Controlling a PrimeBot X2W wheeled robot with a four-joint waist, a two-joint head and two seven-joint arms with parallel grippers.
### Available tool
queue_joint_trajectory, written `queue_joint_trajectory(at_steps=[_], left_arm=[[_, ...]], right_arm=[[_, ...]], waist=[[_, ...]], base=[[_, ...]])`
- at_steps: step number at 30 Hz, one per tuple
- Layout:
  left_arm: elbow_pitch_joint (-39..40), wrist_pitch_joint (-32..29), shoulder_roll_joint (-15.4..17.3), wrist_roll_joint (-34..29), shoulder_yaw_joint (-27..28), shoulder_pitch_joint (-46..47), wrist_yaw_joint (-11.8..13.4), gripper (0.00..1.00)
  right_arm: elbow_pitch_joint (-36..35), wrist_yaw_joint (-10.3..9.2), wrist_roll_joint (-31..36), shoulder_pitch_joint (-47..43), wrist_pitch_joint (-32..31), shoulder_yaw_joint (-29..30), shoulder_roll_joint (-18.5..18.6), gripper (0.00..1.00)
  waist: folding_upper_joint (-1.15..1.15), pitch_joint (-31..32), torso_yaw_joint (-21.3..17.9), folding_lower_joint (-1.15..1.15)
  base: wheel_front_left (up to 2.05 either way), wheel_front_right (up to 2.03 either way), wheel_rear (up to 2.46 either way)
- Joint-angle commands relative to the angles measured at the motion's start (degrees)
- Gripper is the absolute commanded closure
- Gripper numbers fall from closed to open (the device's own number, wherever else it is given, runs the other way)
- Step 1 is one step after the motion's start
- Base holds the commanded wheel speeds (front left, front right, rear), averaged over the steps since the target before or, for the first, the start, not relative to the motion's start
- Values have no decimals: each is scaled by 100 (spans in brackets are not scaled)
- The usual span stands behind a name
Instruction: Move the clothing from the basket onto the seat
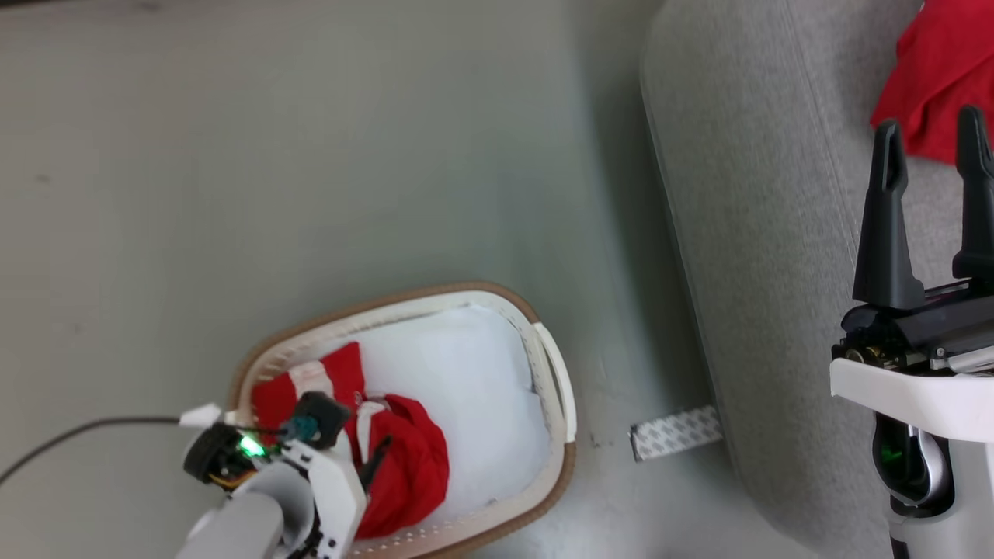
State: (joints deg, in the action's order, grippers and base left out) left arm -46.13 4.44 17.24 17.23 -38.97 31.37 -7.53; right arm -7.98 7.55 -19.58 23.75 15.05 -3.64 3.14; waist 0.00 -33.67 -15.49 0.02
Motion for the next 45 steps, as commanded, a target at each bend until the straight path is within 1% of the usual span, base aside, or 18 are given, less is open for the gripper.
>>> queue_joint_trajectory(at_steps=[1,5,8,13,16,19,21,22,23,24,25,28,33,37,40,41,45], left_arm=[[-182,-42,56,-41,-174,204,12,0],[-686,-167,38,-127,-706,596,11,0],[-929,-249,-16,85,-1023,813,11,0],[-1334,-656,88,351,-1565,1131,11,0],[-1586,-997,224,454,-1831,1301,11,0],[-1813,-1341,272,659,-2000,1372,10,0],[-1862,-1394,307,764,-2087,1447,10,0],[-1862,-1365,306,801,-2136,1460,10,8],[-1842,-1310,311,832,-2201,1480,10,45],[-1815,-1221,325,866,-2250,1523,10,79],[-1814,-1159,338,908,-2295,1542,10,100],[-1846,-957,319,1067,-2387,1562,10,100],[-1909,-514,72,1400,-2376,1516,10,100],[-1849,-178,-191,1605,-2505,1357,10,100],[-1709,118,-408,1825,-2591,1278,10,100],[-1709,118,-408,1825,-2591,1278,10,100],[-1483,558,-634,2104,-2660,1140,10,100]], right_arm=[[-71,-13,63,97,16,2,-20,0],[-196,-13,15,127,17,62,-30,0],[-248,-13,-105,163,17,47,-31,0],[-298,-13,-336,208,17,-4,-29,0],[-321,-13,-445,239,17,-42,-30,0],[-342,-13,-504,188,17,-17,-32,0],[-301,-13,-547,181,17,2,-32,0],[-279,-13,-571,193,18,6,-31,0],[-258,-13,-604,209,18,5,-31,0],[-247,-13,-627,228,18,-5,-30,0],[-232,-13,-646,242,18,-24,-31,0],[-191,-13,-609,229,18,-41,-29,0],[-136,-14,-525,241,18,60,-27,0],[-11,-13,-422,251,18,33,-26,0],[116,-14,-324,146,18,23,-22,0],[116,-14,-324,146,18,23,-22,0],[300,-14,-260,-39,17,-3,-22,0]], waist=[[0,-331,-215,-2],[0,-636,-330,-2],[0,-865,-456,-2],[0,-1167,-698,-2],[0,-1298,-864,-2],[0,-1345,-891,-2],[0,-1360,-894,-2],[0,-1357,-899,-2],[0,-1342,-908,-2],[0,-1329,-914,-2],[0,-1306,-918,-2],[0,-1197,-886,-2],[0,-803,-726,-2],[0,-276,-524,-2],[0,210,-297,-2],[0,210,-297,-2],[0,865,39,-2]], base=[[0,0,0],[0,0,0],[0,0,0],[0,0,0],[0,0,0],[7,7,7],[1,1,1],[0,0,0],[0,0,0],[0,0,0],[0,0,0],[0,0,0],[0,0,0],[0,0,0],[0,0,0],[0,0,0],[0,0,0]])
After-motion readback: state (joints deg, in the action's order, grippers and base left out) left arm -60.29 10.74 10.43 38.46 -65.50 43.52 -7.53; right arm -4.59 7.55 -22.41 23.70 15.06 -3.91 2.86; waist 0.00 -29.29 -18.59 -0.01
